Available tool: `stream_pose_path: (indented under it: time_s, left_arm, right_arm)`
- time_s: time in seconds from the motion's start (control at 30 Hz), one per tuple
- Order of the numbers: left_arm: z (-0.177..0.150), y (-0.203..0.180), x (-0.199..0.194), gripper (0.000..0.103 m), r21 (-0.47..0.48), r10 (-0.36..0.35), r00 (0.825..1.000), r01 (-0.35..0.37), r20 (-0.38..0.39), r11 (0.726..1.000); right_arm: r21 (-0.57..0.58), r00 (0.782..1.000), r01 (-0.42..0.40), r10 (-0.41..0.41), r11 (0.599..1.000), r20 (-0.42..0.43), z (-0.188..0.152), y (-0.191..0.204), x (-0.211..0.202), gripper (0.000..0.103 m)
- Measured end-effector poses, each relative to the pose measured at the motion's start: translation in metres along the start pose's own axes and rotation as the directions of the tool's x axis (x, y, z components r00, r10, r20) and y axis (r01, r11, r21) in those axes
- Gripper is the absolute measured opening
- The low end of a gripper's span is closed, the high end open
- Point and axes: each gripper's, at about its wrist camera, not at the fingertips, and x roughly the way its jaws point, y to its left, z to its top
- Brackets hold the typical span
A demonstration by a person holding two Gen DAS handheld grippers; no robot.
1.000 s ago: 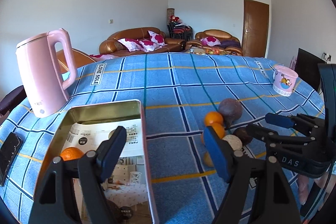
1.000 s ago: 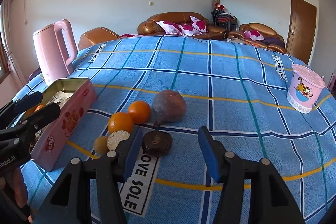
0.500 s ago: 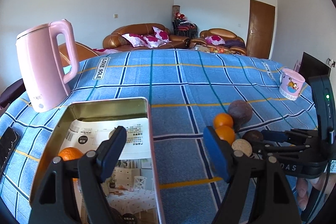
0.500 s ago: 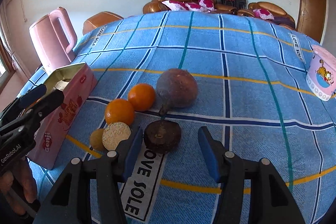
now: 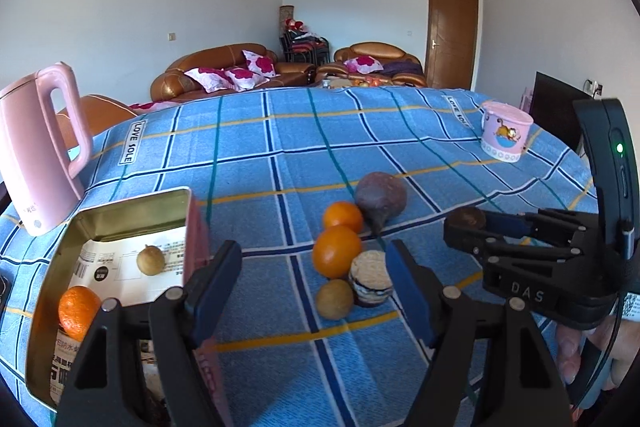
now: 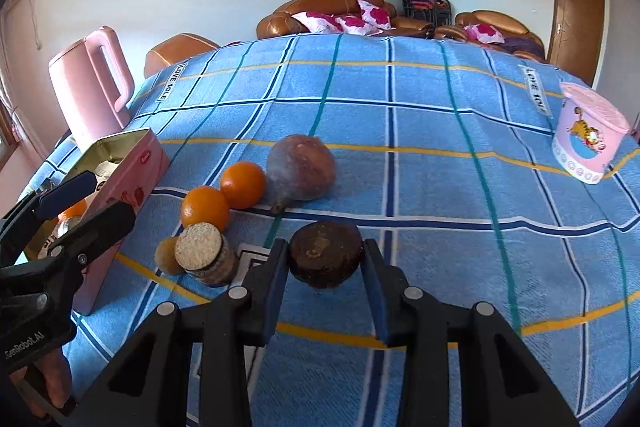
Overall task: Organize fruits
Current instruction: 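Grasp the beige-topped cup with the left tool while the right tool holds the dark fruit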
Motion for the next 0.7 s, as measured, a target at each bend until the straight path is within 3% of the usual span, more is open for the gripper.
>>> stream_pose_path:
  time_s: [0.17, 0.23, 0.3, 0.57, 0.7]
  left_arm:
    - [0.000, -0.023, 0.018, 0.057, 0.039, -0.059, 0.994, 0.062, -0.090, 0.997]
    - [-0.001, -0.028, 0.025, 0.055, 0.048, -0.065, 0.991, 0.071, -0.119, 0.996]
    - [0.000, -0.032, 0.029, 0.044, 0.056, -0.063, 0.989, 0.071, -0.133, 0.996]
    - [0.000, -0.046, 0.042, 0.040, 0.114, -0.003, 0.983, 0.024, -0.185, 0.993]
    - [0.001, -0.044, 0.044, 0.036, 0.097, -0.010, 0.983, 0.028, -0.181, 0.995]
  right_arm:
    - [0.047, 1.000, 0.009, -0.009, 0.999, 0.004, 0.001, -0.018, -0.002, 0.039]
    - [0.063, 1.000, 0.006, -0.006, 0.998, 0.009, 0.001, -0.022, -0.003, 0.039]
    - [0.073, 1.000, 0.003, -0.005, 0.997, 0.015, 0.001, -0.025, -0.005, 0.039]
    - [0.090, 1.000, -0.007, 0.007, 0.996, 0.003, 0.000, -0.028, -0.003, 0.039]
    - [0.083, 1.000, -0.013, 0.013, 0.997, 0.001, 0.000, -0.027, -0.003, 0.039]
